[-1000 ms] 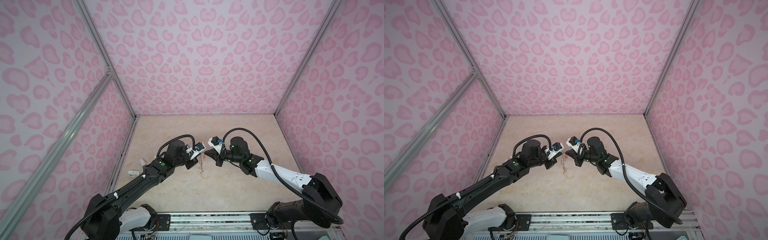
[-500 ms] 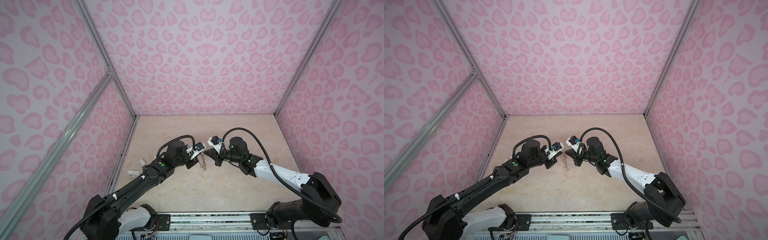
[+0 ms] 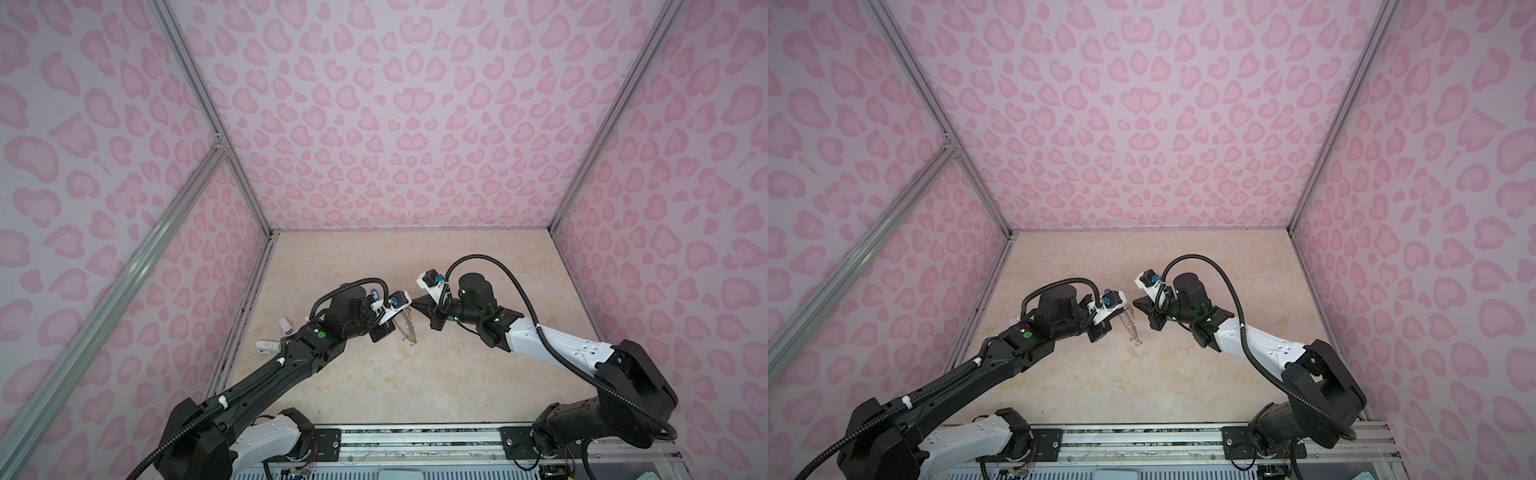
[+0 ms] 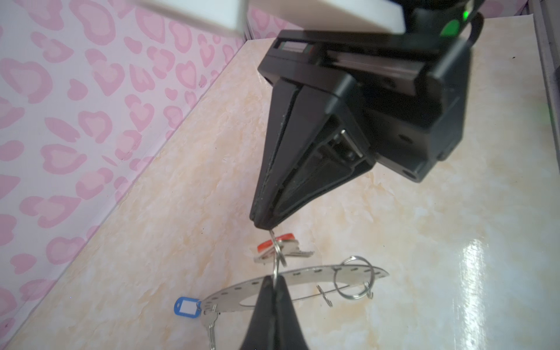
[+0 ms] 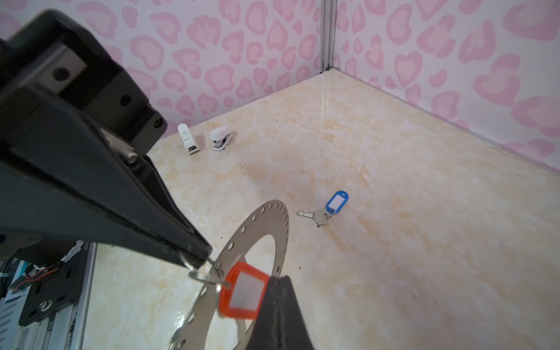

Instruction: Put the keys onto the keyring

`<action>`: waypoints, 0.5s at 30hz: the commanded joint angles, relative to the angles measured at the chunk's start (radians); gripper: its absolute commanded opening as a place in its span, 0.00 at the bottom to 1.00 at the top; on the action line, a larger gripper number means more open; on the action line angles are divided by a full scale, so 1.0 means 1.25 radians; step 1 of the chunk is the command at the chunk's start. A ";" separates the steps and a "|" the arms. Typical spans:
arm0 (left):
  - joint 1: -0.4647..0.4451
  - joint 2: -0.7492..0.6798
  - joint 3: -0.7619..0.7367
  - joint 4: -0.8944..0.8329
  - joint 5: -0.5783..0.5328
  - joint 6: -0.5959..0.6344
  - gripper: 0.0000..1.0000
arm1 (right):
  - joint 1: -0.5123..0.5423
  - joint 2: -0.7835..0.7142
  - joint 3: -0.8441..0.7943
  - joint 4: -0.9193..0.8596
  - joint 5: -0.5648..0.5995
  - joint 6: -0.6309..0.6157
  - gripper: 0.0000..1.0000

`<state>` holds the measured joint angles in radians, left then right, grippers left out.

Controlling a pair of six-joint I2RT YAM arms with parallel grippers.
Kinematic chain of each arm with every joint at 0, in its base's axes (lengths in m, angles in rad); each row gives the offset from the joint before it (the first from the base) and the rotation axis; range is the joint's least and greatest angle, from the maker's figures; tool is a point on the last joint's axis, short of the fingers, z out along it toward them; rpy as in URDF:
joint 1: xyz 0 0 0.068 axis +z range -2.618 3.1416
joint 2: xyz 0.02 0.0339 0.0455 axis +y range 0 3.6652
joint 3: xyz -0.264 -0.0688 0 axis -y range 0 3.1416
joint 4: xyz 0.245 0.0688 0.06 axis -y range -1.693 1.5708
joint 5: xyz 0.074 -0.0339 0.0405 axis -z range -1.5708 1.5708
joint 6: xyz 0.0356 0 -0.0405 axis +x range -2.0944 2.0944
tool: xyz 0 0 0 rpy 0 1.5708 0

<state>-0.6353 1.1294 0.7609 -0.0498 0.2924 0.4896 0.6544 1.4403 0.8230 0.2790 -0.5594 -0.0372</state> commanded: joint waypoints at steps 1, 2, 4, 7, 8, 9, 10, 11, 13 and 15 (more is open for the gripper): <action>0.001 -0.006 -0.004 0.031 0.024 0.003 0.03 | 0.002 0.003 -0.001 -0.009 -0.015 -0.011 0.00; 0.000 -0.008 -0.004 0.031 0.024 0.003 0.03 | 0.002 0.001 -0.001 -0.010 -0.015 -0.012 0.00; 0.001 -0.008 -0.005 0.032 0.024 0.003 0.03 | 0.002 -0.001 -0.001 -0.016 -0.021 -0.018 0.00; 0.002 -0.009 -0.005 0.034 0.027 -0.001 0.03 | 0.002 -0.010 -0.008 -0.022 -0.016 -0.029 0.00; 0.001 -0.010 -0.006 0.033 0.027 -0.001 0.03 | 0.002 -0.014 -0.014 -0.023 -0.007 -0.031 0.00; 0.001 -0.010 -0.007 0.032 0.027 -0.001 0.03 | 0.001 -0.019 -0.018 -0.030 0.005 -0.041 0.00; 0.002 -0.011 -0.009 0.031 0.023 -0.001 0.03 | 0.000 -0.025 -0.020 -0.045 0.018 -0.054 0.00; 0.001 -0.011 -0.010 0.029 0.019 -0.003 0.03 | 0.001 -0.028 -0.022 -0.057 0.031 -0.062 0.03; 0.007 -0.016 -0.018 0.024 0.011 0.000 0.03 | -0.004 -0.032 -0.024 -0.083 0.054 -0.071 0.13; 0.026 -0.027 -0.030 0.023 0.014 -0.002 0.03 | -0.007 -0.029 -0.030 -0.106 0.069 -0.078 0.19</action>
<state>-0.6220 1.1133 0.7372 -0.0490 0.3103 0.4896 0.6491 1.4025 0.7971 0.1993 -0.5171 -0.1062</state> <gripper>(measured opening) 0.049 0.185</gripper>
